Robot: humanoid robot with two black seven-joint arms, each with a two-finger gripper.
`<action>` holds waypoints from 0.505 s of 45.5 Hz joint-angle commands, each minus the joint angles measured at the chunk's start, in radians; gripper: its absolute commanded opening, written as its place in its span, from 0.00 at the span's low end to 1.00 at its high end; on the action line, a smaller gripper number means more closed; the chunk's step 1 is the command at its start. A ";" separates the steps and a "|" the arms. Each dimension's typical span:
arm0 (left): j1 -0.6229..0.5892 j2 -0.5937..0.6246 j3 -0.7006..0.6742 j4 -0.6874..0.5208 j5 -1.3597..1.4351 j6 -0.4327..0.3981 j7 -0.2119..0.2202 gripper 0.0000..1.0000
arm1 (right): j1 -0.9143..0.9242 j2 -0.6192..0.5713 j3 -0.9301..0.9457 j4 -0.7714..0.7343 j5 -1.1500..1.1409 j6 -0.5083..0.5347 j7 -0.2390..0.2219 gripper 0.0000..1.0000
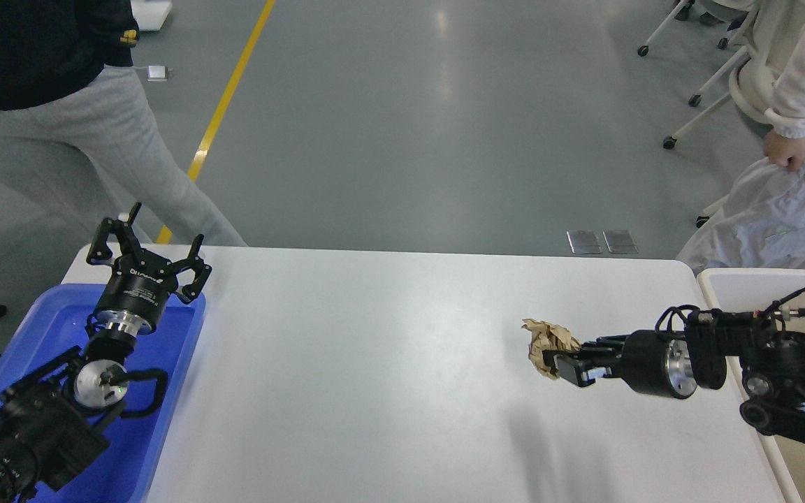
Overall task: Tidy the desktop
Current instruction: 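Lift the paper ball with the right gripper toward the white bin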
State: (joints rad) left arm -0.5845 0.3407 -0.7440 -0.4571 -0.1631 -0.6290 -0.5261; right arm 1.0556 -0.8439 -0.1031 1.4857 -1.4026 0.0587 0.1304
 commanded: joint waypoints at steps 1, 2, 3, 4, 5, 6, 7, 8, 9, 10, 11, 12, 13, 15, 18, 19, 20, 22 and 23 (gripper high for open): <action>0.000 0.000 0.000 0.000 0.000 0.000 0.002 1.00 | 0.190 -0.126 0.002 0.064 0.142 0.119 -0.005 0.00; 0.000 0.000 0.000 0.000 -0.001 0.000 0.000 1.00 | 0.196 -0.136 0.002 0.068 0.143 0.127 -0.005 0.00; 0.000 0.000 0.000 0.000 -0.001 0.000 0.002 1.00 | 0.199 -0.147 0.002 0.073 0.143 0.133 -0.005 0.00; 0.000 0.000 0.000 0.000 -0.001 0.000 0.000 1.00 | 0.204 -0.159 0.005 0.079 0.143 0.139 -0.005 0.00; 0.000 0.000 0.000 0.000 -0.001 0.000 0.000 1.00 | 0.207 -0.172 0.009 0.087 0.143 0.144 -0.003 0.00; 0.000 0.000 0.000 0.000 -0.001 0.000 0.002 1.00 | 0.208 -0.182 0.013 0.096 0.143 0.150 -0.003 0.00; 0.000 0.000 0.000 0.000 -0.001 0.000 0.000 1.00 | 0.210 -0.193 0.017 0.103 0.145 0.157 -0.002 0.00; 0.000 0.000 0.000 0.000 -0.001 0.000 0.000 1.00 | 0.210 -0.204 0.020 0.111 0.145 0.165 0.000 0.00; 0.000 0.000 0.000 0.000 -0.001 0.000 0.000 1.00 | 0.210 -0.214 0.026 0.117 0.145 0.174 0.001 0.00; 0.000 0.000 0.000 0.000 -0.001 0.000 0.000 1.00 | 0.210 -0.222 0.032 0.120 0.145 0.181 0.002 0.00; 0.000 0.000 0.000 0.000 -0.001 0.000 0.002 1.00 | 0.210 -0.227 0.040 0.122 0.145 0.187 0.002 0.00; 0.000 0.000 0.000 0.000 -0.001 0.000 0.000 1.00 | 0.210 -0.231 0.048 0.123 0.145 0.191 0.002 0.00; 0.002 0.000 0.000 0.000 -0.001 0.000 0.000 1.00 | 0.210 -0.238 0.055 0.123 0.145 0.194 0.003 0.00; 0.000 0.000 0.000 0.000 -0.001 0.000 0.000 1.00 | 0.210 -0.247 0.077 0.123 0.154 0.200 0.003 0.00; 0.000 0.000 0.000 0.000 -0.001 0.000 0.000 1.00 | 0.210 -0.259 0.109 0.120 0.181 0.208 0.005 0.00; 0.000 0.000 0.000 0.000 -0.001 0.000 0.000 1.00 | 0.210 -0.259 0.117 0.117 0.192 0.208 0.005 0.00; 0.000 0.000 0.000 0.000 -0.001 0.000 0.000 1.00 | 0.210 -0.261 0.124 0.116 0.204 0.208 0.006 0.00; 0.002 0.000 0.000 0.000 -0.001 0.000 0.000 1.00 | 0.208 -0.268 0.138 0.114 0.223 0.207 0.006 0.00; 0.000 0.000 0.000 0.000 -0.001 0.000 0.000 1.00 | 0.207 -0.273 0.144 0.114 0.232 0.204 0.005 0.00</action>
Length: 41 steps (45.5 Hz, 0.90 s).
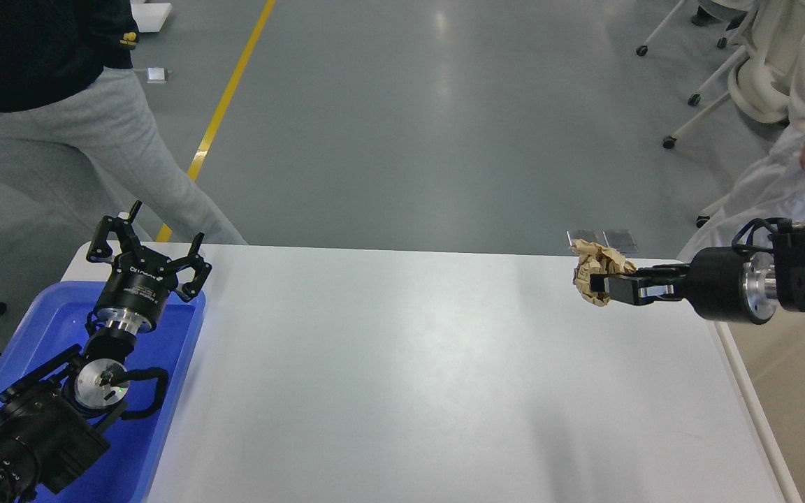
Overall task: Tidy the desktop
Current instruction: 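Lift the paper ball with the right gripper toward the white bin, then move the right gripper over the white bin and release the ball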
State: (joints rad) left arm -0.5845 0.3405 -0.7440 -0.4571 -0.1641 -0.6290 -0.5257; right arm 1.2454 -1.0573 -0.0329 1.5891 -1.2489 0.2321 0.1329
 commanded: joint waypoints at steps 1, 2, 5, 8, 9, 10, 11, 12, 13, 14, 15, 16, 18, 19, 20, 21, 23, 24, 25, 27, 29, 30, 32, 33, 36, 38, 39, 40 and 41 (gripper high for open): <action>0.000 0.000 0.000 0.000 0.000 0.000 0.000 1.00 | 0.016 -0.069 0.080 0.009 0.088 0.029 0.002 0.00; 0.000 0.000 0.000 0.000 0.000 0.000 0.000 1.00 | 0.012 -0.079 0.088 0.008 0.097 0.026 0.002 0.00; 0.000 0.000 0.000 0.000 0.000 0.000 0.001 1.00 | 0.006 -0.108 0.103 -0.014 0.121 0.020 0.002 0.00; 0.000 0.000 0.000 0.000 0.000 0.000 0.000 1.00 | -0.009 -0.122 0.105 -0.058 0.153 0.003 0.004 0.00; 0.000 0.000 0.000 0.000 0.000 0.000 0.000 1.00 | -0.020 -0.128 0.105 -0.076 0.173 -0.005 0.005 0.00; 0.000 0.000 0.000 0.000 0.000 0.000 0.000 1.00 | -0.029 -0.136 0.107 -0.092 0.192 -0.011 0.007 0.00; 0.000 0.000 0.000 0.000 0.000 0.000 0.000 1.00 | -0.037 -0.145 0.107 -0.107 0.213 -0.017 0.007 0.00; 0.000 0.000 0.000 0.000 0.000 0.000 0.000 1.00 | -0.044 -0.153 0.107 -0.122 0.233 -0.022 0.008 0.00; 0.000 0.000 0.000 0.000 0.000 0.000 0.000 1.00 | -0.052 -0.159 0.105 -0.139 0.256 -0.028 0.011 0.00; 0.000 0.000 0.000 0.000 0.000 0.000 0.000 1.00 | -0.063 -0.164 0.105 -0.159 0.276 -0.033 0.016 0.00; 0.000 0.000 0.000 0.000 0.000 0.000 0.000 1.00 | -0.075 -0.165 0.105 -0.182 0.298 -0.039 0.022 0.00; 0.000 0.000 0.000 0.000 0.000 0.000 0.000 1.00 | -0.089 -0.165 0.105 -0.208 0.319 -0.045 0.030 0.00; 0.000 0.000 0.000 0.000 0.000 0.000 0.000 1.00 | -0.122 -0.161 0.104 -0.266 0.362 -0.059 0.040 0.00; 0.000 0.000 0.000 0.000 0.000 0.000 0.000 1.00 | -0.142 -0.158 0.104 -0.294 0.382 -0.063 0.045 0.00; 0.000 0.000 0.000 0.000 0.000 0.000 0.000 1.00 | -0.162 -0.155 0.105 -0.323 0.403 -0.068 0.048 0.00; 0.000 0.000 0.000 0.000 0.000 0.000 0.000 1.00 | -0.178 -0.151 0.107 -0.348 0.422 -0.071 0.053 0.00; 0.000 0.000 0.000 0.000 0.000 0.000 0.000 1.00 | -0.207 -0.142 0.108 -0.397 0.466 -0.079 0.066 0.00; 0.000 0.000 0.000 0.000 0.000 0.000 0.000 1.00 | -0.221 -0.141 0.108 -0.417 0.494 -0.079 0.074 0.00; 0.000 0.000 0.000 0.000 0.000 0.000 0.000 1.00 | -0.234 -0.139 0.107 -0.435 0.525 -0.080 0.079 0.00; 0.000 0.000 0.000 0.000 0.000 0.000 0.000 1.00 | -0.294 -0.136 0.107 -0.487 0.635 -0.094 0.080 0.00; 0.000 0.000 0.000 0.000 0.000 0.000 0.000 1.00 | -0.340 -0.128 0.108 -0.526 0.705 -0.106 0.080 0.00; 0.000 0.000 0.000 0.000 0.000 0.000 0.000 1.00 | -0.362 -0.121 0.108 -0.547 0.738 -0.109 0.080 0.00; 0.000 0.000 0.000 0.000 0.000 0.000 0.000 1.00 | -0.402 -0.104 0.108 -0.596 0.795 -0.111 0.082 0.00; 0.000 0.000 0.000 0.000 0.000 0.000 0.000 1.00 | -0.421 -0.095 0.108 -0.619 0.822 -0.111 0.082 0.00; 0.000 0.000 0.000 0.000 0.000 0.000 0.000 1.00 | -0.483 -0.066 0.108 -0.688 0.899 -0.106 0.082 0.00; 0.000 0.000 0.000 0.000 0.000 0.000 0.000 1.00 | -0.526 -0.041 0.110 -0.727 0.940 -0.108 0.080 0.00; 0.000 0.000 0.000 0.000 0.000 0.000 0.000 1.00 | -0.544 -0.026 0.110 -0.748 0.959 -0.108 0.080 0.00; 0.002 0.000 0.000 0.000 0.000 0.000 0.000 1.00 | -0.561 -0.010 0.110 -0.770 0.976 -0.108 0.080 0.00; 0.002 0.000 0.000 0.000 0.000 0.000 0.000 1.00 | -0.575 0.006 0.110 -0.797 0.991 -0.108 0.080 0.00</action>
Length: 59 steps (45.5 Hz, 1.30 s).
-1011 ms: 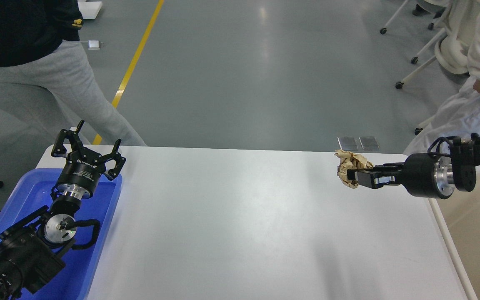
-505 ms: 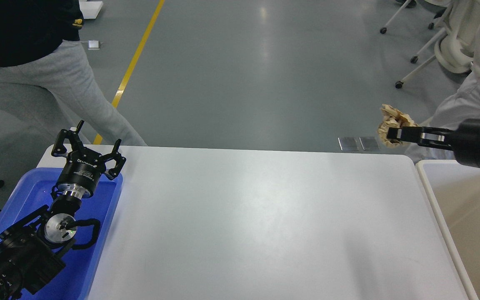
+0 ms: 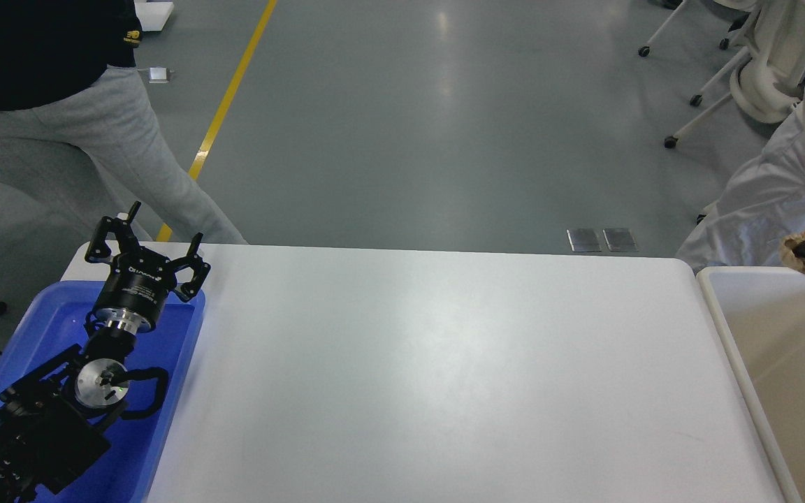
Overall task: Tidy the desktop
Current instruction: 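Move the right gripper over the white bin and release the ball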
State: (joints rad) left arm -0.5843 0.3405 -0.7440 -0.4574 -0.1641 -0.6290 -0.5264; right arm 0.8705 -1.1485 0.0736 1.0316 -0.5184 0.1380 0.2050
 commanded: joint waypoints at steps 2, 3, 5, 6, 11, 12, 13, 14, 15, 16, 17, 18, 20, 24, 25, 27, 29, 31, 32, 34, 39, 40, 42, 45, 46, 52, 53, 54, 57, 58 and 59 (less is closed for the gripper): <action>0.001 0.000 0.000 0.000 0.000 0.000 0.000 1.00 | -0.226 0.136 0.003 -0.300 0.293 -0.011 0.005 0.00; 0.001 0.000 0.000 0.000 0.000 0.000 0.000 1.00 | -0.240 0.156 0.003 -0.330 0.308 -0.011 0.005 0.00; 0.001 0.000 0.000 0.000 0.000 0.000 0.000 1.00 | -0.266 0.200 0.003 -0.389 0.336 -0.008 0.002 0.00; 0.001 0.000 0.000 0.000 0.000 0.000 0.000 1.00 | -0.277 0.219 0.003 -0.413 0.346 -0.005 0.002 0.00; 0.001 0.000 0.000 0.000 0.000 0.000 0.000 1.00 | -0.306 0.300 0.003 -0.516 0.376 -0.005 -0.002 0.00; 0.001 0.000 0.000 0.000 0.000 0.000 0.000 1.00 | -0.309 0.314 0.003 -0.534 0.382 -0.006 -0.004 0.00; 0.001 0.000 0.000 0.000 0.000 0.000 0.000 1.00 | -0.314 0.328 0.003 -0.553 0.388 -0.006 -0.006 0.00; 0.001 0.000 0.000 0.000 0.000 0.000 0.000 1.00 | -0.318 0.340 0.003 -0.574 0.397 -0.005 -0.006 0.00; 0.001 0.000 0.000 0.000 0.000 0.000 0.000 1.00 | -0.321 0.352 0.003 -0.599 0.406 -0.003 -0.007 0.00; 0.001 0.000 0.000 0.000 0.000 0.000 0.000 1.00 | -0.326 0.368 0.003 -0.625 0.414 -0.002 -0.009 0.00; 0.001 0.000 0.000 0.000 0.000 0.000 0.000 1.00 | -0.326 0.383 0.003 -0.651 0.420 0.000 -0.012 0.00; 0.001 0.000 0.000 0.000 0.000 0.000 0.000 1.00 | -0.326 0.404 0.003 -0.680 0.423 0.002 -0.016 0.00; 0.001 0.000 0.000 0.000 0.000 0.000 0.000 1.00 | -0.326 0.479 0.005 -0.784 0.425 0.005 -0.029 0.00; 0.001 0.000 0.000 0.000 0.000 0.000 0.000 1.00 | -0.326 0.542 0.005 -0.881 0.425 0.009 -0.033 0.00; 0.001 0.000 0.000 0.000 0.000 0.000 0.000 1.00 | -0.324 0.555 0.005 -0.898 0.426 0.009 -0.035 0.00; 0.001 0.000 0.000 0.000 0.000 0.000 0.000 1.00 | -0.324 0.575 0.005 -0.924 0.426 0.009 -0.042 0.00; 0.001 0.000 0.000 0.000 0.000 0.000 0.000 1.00 | -0.324 0.587 0.005 -0.938 0.426 0.011 -0.045 0.00; 0.001 0.000 0.000 0.000 0.000 0.000 0.000 1.00 | -0.323 0.593 0.005 -0.946 0.426 0.008 -0.050 0.00; 0.001 0.000 0.000 0.000 0.000 0.000 0.000 1.00 | -0.321 0.595 0.005 -0.947 0.426 0.006 -0.052 0.00; 0.001 0.000 0.000 0.000 0.000 0.000 0.000 1.00 | -0.320 0.598 0.005 -0.949 0.426 0.002 -0.052 0.00; 0.001 0.000 0.000 0.000 0.000 0.000 0.000 1.00 | -0.317 0.607 0.006 -0.950 0.426 -0.006 -0.067 0.00; 0.001 0.000 0.000 0.000 0.000 0.000 0.000 1.00 | -0.315 0.607 0.006 -0.950 0.426 -0.008 -0.071 0.00; 0.001 0.000 0.000 0.000 0.000 0.000 0.000 1.00 | -0.315 0.609 0.011 -0.956 0.429 -0.012 -0.078 0.08; 0.001 0.000 0.000 0.000 0.000 0.000 0.000 1.00 | -0.314 0.609 0.017 -0.969 0.429 -0.014 -0.079 0.42; 0.001 0.000 0.000 0.000 0.000 0.000 0.000 1.00 | -0.314 0.610 0.017 -0.975 0.429 -0.015 -0.079 0.50; 0.001 0.000 0.000 0.000 0.000 0.000 0.000 1.00 | -0.312 0.618 0.014 -0.989 0.429 -0.024 -0.078 0.88; 0.000 0.000 0.000 0.000 0.000 0.000 0.000 1.00 | -0.312 0.618 0.014 -0.996 0.429 -0.032 -0.078 0.89; 0.000 0.000 0.000 0.000 0.000 0.000 0.000 1.00 | -0.311 0.619 0.014 -1.001 0.431 -0.038 -0.078 0.91; 0.001 0.000 0.000 0.000 0.000 0.000 0.000 1.00 | -0.304 0.627 0.014 -1.009 0.429 -0.058 -0.078 0.98; 0.001 0.000 0.000 0.000 0.000 0.000 0.000 1.00 | -0.301 0.630 0.014 -1.009 0.429 -0.064 -0.078 0.98; 0.001 0.000 0.000 0.000 0.000 0.000 0.000 1.00 | -0.300 0.631 0.014 -1.009 0.429 -0.072 -0.078 0.98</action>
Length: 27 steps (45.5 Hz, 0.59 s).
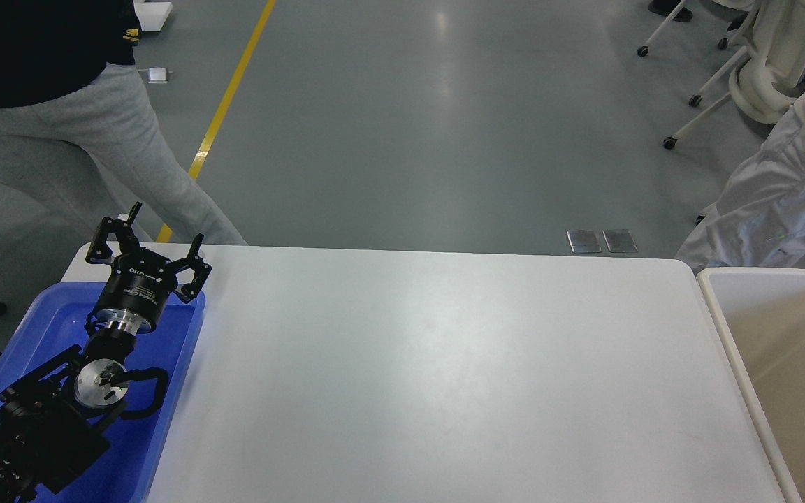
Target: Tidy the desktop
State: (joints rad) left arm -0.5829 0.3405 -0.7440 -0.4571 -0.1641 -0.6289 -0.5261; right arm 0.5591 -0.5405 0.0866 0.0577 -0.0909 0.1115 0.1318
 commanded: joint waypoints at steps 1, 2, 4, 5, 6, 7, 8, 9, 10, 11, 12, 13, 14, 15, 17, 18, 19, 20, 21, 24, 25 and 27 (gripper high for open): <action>0.000 0.000 0.000 0.000 0.000 0.000 0.000 1.00 | 0.013 0.027 0.001 -0.035 0.002 -0.049 -0.004 0.98; 0.000 0.000 0.000 0.000 0.000 0.000 0.000 1.00 | 0.015 0.027 0.001 -0.035 0.002 -0.049 -0.004 0.99; 0.000 0.000 0.000 0.000 0.000 0.000 0.000 1.00 | 0.016 0.027 0.001 -0.035 0.002 -0.049 -0.004 0.99; 0.000 0.000 0.000 0.000 0.000 0.000 0.000 1.00 | 0.016 0.027 -0.001 -0.035 0.002 -0.049 -0.004 0.99; 0.000 0.000 0.000 0.000 0.000 0.000 0.000 1.00 | 0.016 0.027 -0.002 -0.035 0.002 -0.047 -0.004 0.99; 0.000 0.000 0.000 0.000 0.000 0.000 0.000 1.00 | 0.016 0.027 -0.002 -0.035 0.002 -0.049 -0.004 0.99; -0.002 0.000 0.000 0.000 0.000 0.000 0.000 1.00 | 0.016 0.028 -0.005 -0.035 0.002 -0.049 -0.004 0.99; -0.002 0.000 0.000 0.000 0.000 0.000 0.000 1.00 | 0.015 0.030 -0.002 -0.035 0.002 -0.050 -0.004 0.99; -0.002 0.000 0.000 0.000 0.000 0.000 0.000 1.00 | 0.013 0.031 0.001 -0.035 0.002 -0.050 -0.004 0.99; -0.002 0.000 0.000 0.000 0.000 0.000 0.000 1.00 | 0.013 0.033 0.001 -0.035 0.002 -0.050 -0.003 0.99; -0.002 0.000 0.000 0.000 0.000 0.000 0.000 1.00 | 0.012 0.036 0.001 -0.035 0.002 -0.050 0.000 0.99; -0.002 0.000 0.000 0.000 0.000 0.000 0.000 1.00 | 0.012 0.036 0.002 -0.035 0.003 -0.050 0.000 0.99; -0.002 0.000 0.000 0.000 0.000 0.000 0.000 1.00 | 0.012 0.037 0.002 -0.035 0.002 -0.052 0.002 0.99; -0.002 0.000 0.000 0.000 0.000 0.000 0.000 1.00 | 0.012 0.039 0.002 -0.035 0.003 -0.050 0.002 0.99; 0.000 0.000 0.000 0.000 0.000 0.000 0.000 1.00 | 0.015 0.045 0.004 -0.035 0.003 -0.050 0.002 0.99; 0.000 0.000 0.000 0.000 0.000 0.000 0.000 1.00 | 0.015 0.047 0.002 -0.035 0.003 -0.049 0.003 0.99; 0.000 0.000 0.000 0.000 0.000 0.000 0.000 1.00 | 0.016 0.047 0.002 -0.035 0.002 -0.049 0.003 0.99; 0.000 0.000 0.000 0.000 0.000 0.000 0.000 1.00 | 0.016 0.047 0.004 -0.033 0.003 -0.046 0.003 0.99; 0.000 0.000 0.000 0.000 0.000 0.000 0.000 1.00 | 0.018 0.047 0.004 -0.033 0.003 -0.042 0.003 0.99; 0.000 0.000 0.000 0.000 0.000 0.000 0.000 1.00 | 0.022 0.047 0.016 -0.029 0.003 -0.035 0.003 0.99; 0.000 0.000 0.000 0.000 0.000 0.000 0.000 1.00 | 0.027 0.047 0.024 -0.029 0.003 -0.032 0.003 0.99; 0.000 0.000 0.000 0.000 0.000 0.000 0.000 1.00 | 0.038 0.040 0.050 -0.025 0.005 -0.024 0.003 0.99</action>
State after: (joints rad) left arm -0.5838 0.3405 -0.7440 -0.4571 -0.1641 -0.6289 -0.5261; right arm 0.5753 -0.5007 0.0928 0.0262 -0.0879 0.0698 0.1331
